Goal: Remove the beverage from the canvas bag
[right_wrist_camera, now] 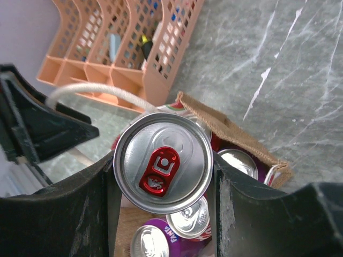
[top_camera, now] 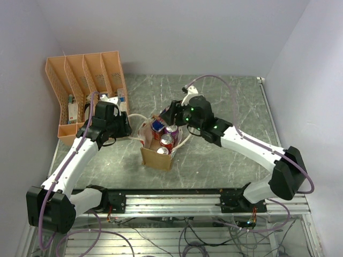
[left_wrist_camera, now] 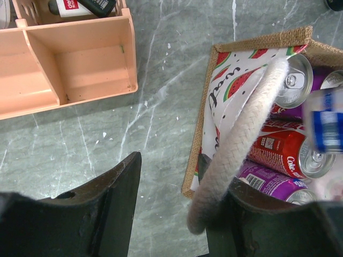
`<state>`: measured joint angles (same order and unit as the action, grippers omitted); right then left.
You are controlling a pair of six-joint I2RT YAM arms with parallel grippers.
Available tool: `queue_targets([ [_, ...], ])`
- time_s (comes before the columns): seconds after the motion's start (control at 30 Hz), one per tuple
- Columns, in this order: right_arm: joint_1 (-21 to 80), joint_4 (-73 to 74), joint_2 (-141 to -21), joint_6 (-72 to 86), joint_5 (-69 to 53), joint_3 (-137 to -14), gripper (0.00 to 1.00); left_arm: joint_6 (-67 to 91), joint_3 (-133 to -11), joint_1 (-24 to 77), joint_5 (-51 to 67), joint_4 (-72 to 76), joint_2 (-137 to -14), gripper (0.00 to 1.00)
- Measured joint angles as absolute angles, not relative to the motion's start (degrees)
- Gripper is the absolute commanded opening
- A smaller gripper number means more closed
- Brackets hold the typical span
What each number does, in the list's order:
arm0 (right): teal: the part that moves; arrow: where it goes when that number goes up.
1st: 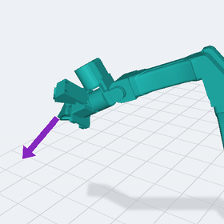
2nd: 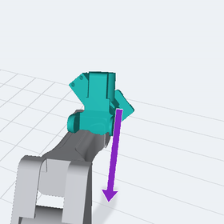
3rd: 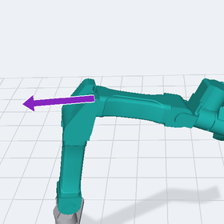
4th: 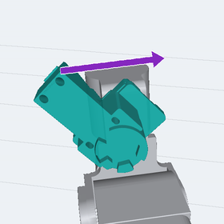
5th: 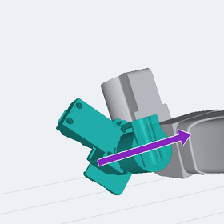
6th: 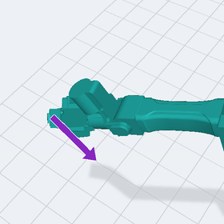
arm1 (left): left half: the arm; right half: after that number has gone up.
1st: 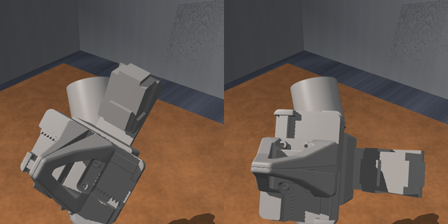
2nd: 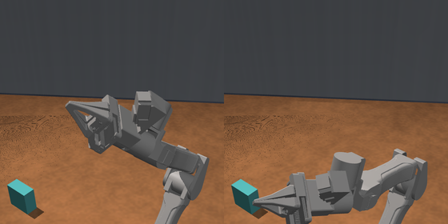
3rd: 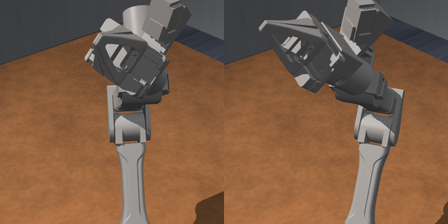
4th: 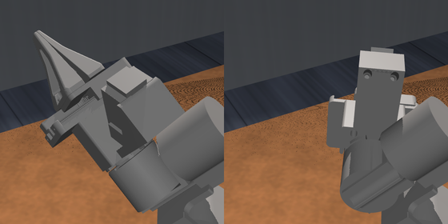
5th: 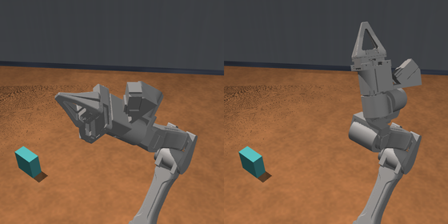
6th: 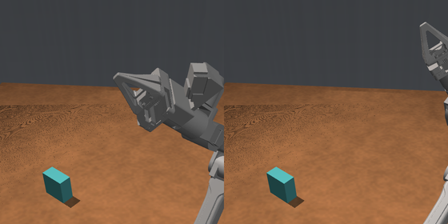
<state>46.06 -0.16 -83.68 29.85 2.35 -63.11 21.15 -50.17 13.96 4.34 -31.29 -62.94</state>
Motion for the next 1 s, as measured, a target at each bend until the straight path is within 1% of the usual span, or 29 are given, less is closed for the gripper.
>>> queue_targets([
  [0.23, 42.24, -1.26, -75.96, 33.65, -0.84, -63.11, 0.00, 21.15, -50.17, 13.96, 4.34, -31.29, -62.94, 0.57],
  [0.4, 40.38, -1.45, -68.69, 33.45, 0.89, -63.13, 0.00, 21.15, -50.17, 13.96, 4.34, -31.29, -62.94, 0.57],
  [0.53, 40.12, -1.85, -60.95, 31.24, 7.16, -62.30, 0.00, 21.15, -50.17, 13.96, 4.34, -31.29, -62.94, 0.57],
  [0.67, 40.16, -3.16, -51.46, 27.62, 16.75, -56.71, 0.00, 21.12, -50.17, 13.96, 4.36, -31.29, -62.94, 0.57],
  [0.73, 40.12, -2.85, -49.08, 25.74, 21.65, -54.26, 0.00, 21.02, -50.17, 13.96, 4.38, -31.29, -62.94, 0.57],
  [0.87, 40.07, -0.36, -49.01, 22.11, 31.07, -50.37, 0.00, 20.93, -50.17, 13.96, 4.58, -31.29, -62.94, 0.57],
  [1.0, 40.05, 3.36, -51.68, 20.60, 36.84, -45.71, 0.00, 20.86, -50.17, 13.96, 4.75, -31.29, -62.94, 0.57],
])
